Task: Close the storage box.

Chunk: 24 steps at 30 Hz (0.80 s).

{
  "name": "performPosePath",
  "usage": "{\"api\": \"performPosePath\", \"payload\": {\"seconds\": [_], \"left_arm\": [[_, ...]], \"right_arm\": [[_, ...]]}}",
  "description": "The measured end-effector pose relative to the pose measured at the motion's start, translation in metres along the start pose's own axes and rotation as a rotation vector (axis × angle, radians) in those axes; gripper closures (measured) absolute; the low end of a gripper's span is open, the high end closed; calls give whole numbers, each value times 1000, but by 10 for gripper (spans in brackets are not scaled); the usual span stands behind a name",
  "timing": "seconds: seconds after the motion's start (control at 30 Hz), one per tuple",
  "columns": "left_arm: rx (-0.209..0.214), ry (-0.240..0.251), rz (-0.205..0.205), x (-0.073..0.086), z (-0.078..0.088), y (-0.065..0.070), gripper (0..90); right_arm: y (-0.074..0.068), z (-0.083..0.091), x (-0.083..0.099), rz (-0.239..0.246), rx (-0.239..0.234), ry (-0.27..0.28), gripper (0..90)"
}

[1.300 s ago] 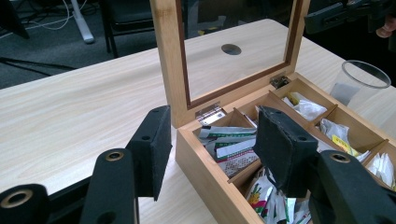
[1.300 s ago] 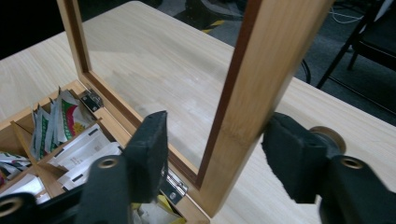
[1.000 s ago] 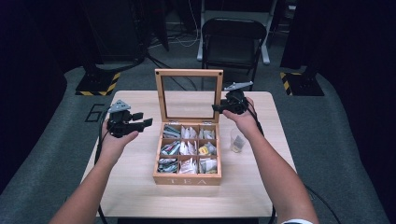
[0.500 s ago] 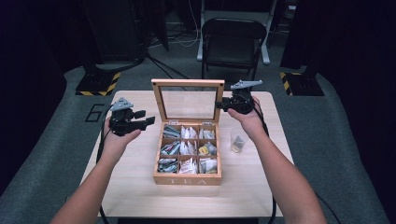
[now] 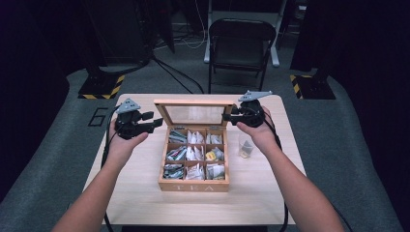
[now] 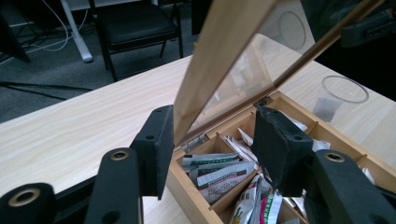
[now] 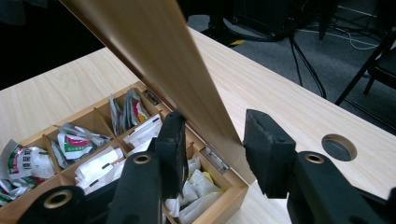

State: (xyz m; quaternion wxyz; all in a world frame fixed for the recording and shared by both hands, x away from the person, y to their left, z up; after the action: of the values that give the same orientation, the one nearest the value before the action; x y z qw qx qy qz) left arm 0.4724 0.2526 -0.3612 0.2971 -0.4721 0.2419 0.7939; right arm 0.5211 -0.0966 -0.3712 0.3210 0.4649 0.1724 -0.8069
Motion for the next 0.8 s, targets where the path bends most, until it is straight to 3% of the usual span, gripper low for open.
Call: {"api": "performPosePath", "payload": {"seconds": [0.3,0.43,0.57,0.8], "left_arm": [[11,11,-29,-11,3,9,515],[34,15,-36,-14,7,15,556],[22,-7,-62,-12,10,20,564],[12,11,-67,-2,12,27,562]], "right_arm": [[-7,4,10,-14,-12,24,550],[-10,6,13,4,-14,20,540],[-13,7,16,4,-15,22,528],[-18,12,22,-9,-22,26,489]]}}
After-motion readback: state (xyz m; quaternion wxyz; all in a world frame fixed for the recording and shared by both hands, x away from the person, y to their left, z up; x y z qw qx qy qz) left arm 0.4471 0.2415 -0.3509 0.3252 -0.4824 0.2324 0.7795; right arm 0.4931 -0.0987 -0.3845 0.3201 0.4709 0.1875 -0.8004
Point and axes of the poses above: each handheld gripper's, and its own axes: z roughly backward along the jaws, x roughly out of its underside, y roughly to its right, the point moved 3 cm from there along -z, roughly forward along the jaws, and after that the axes turned 7 degrees about x, right-handed, at the moved point
